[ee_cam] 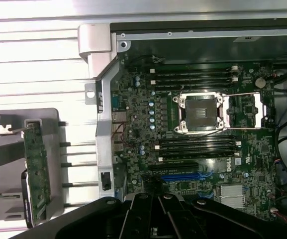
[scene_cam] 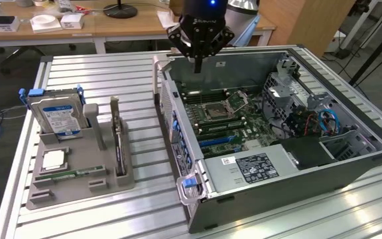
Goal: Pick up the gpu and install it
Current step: 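Reach for the gpu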
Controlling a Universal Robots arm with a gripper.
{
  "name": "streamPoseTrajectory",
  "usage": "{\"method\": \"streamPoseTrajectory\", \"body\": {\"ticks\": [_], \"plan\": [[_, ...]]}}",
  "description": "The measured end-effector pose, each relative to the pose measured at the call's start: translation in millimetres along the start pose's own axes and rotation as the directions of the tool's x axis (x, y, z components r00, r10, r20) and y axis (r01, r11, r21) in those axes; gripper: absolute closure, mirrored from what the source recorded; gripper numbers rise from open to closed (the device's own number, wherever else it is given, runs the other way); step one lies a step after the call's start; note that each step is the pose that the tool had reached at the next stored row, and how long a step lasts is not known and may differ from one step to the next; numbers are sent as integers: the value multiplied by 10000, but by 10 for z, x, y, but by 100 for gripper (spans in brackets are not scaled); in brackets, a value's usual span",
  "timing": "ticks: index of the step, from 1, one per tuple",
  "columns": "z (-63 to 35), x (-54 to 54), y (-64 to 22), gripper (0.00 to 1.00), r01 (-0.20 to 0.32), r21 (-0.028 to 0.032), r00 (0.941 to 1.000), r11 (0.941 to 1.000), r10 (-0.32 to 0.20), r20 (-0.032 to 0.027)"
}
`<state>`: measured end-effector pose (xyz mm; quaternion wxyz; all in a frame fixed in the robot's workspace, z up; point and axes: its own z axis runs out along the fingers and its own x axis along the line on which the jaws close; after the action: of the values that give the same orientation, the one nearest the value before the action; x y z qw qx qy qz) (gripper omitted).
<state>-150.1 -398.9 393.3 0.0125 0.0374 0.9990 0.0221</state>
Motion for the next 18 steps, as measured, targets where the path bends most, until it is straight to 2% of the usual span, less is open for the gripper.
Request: {"method": "streamPoseTrajectory", "body": {"ticks": [10,18], "plan": [[-3,122,-9,89,-1,0,10000,10000,1,0],[-5,175,-13,89,-2,0,10000,10000,2,0]]}}
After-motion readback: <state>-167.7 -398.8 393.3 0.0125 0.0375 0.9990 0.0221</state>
